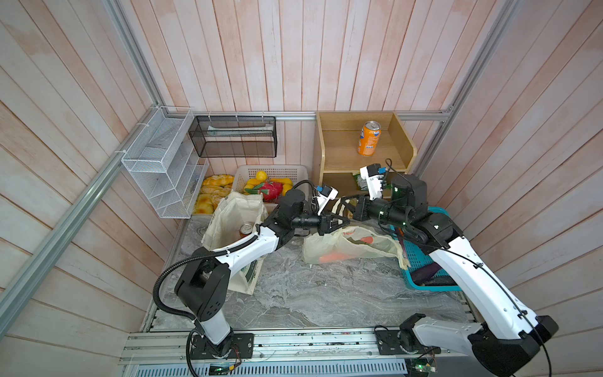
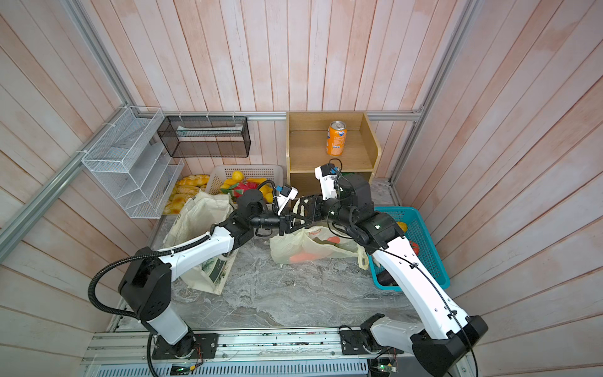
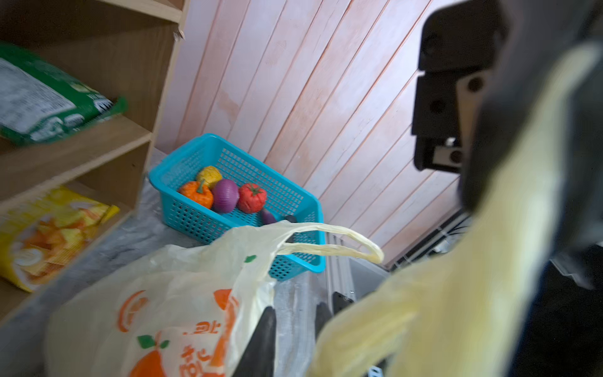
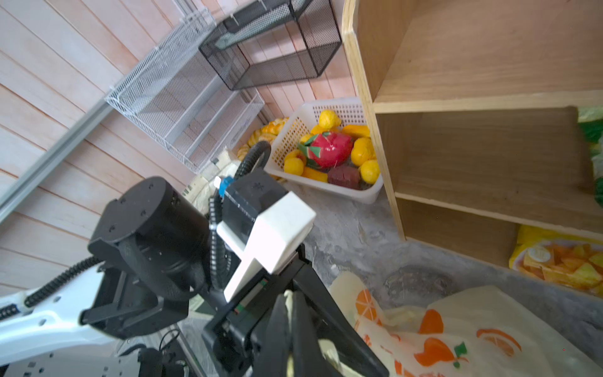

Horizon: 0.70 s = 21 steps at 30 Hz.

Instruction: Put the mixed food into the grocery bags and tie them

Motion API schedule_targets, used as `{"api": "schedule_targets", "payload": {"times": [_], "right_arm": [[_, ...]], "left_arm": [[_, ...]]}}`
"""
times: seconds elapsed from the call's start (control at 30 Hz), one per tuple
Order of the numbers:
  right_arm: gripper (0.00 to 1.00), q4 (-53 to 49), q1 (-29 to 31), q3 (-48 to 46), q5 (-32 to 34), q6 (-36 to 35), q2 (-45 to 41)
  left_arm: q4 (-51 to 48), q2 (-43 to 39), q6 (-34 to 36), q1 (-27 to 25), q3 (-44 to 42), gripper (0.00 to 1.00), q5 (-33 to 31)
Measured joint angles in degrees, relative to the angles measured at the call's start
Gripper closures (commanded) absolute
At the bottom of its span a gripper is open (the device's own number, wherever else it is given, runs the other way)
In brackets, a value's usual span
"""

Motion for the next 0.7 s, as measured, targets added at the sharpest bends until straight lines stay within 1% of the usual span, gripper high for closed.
{"api": "schedule_targets", "payload": {"times": [0.07, 0.17, 0.3, 0.43, 0.57, 0.7], "right_arm": [[1.00, 0.50, 0.00, 0.00, 0.66, 0.57, -0.02], [1.00, 1.40, 0.00, -0.04, 1.33, 1.70, -0.07], [1.00, 2.38, 0.00, -0.50, 2.16, 2.62, -0.37], [1.00, 3.06, 0.00, -1.49, 2.36, 3.34, -0.61], [1.00, 3.28, 0.00, -2.19, 2.36, 3.69, -0.66], [1.00, 3.45, 0.00, -2.54, 2.36, 3.85, -0.87]], "left_arm": [[0.11, -1.86, 0.59, 0.04, -2.34, 0.42, -5.40], [0.66, -7.80, 1.51, -0.02, -8.50, 0.37, -14.29], [1.40, -15.61, 3.76, -1.38, -13.51, 0.36, -24.70], [2.47, -19.96, 7.74, -5.84, -14.84, 0.36, -34.88], [3.34, -20.35, 12.81, -11.52, -14.84, 0.36, -44.78], [3.43, -18.69, 17.51, -15.15, -14.25, 0.35, -53.37]]}}
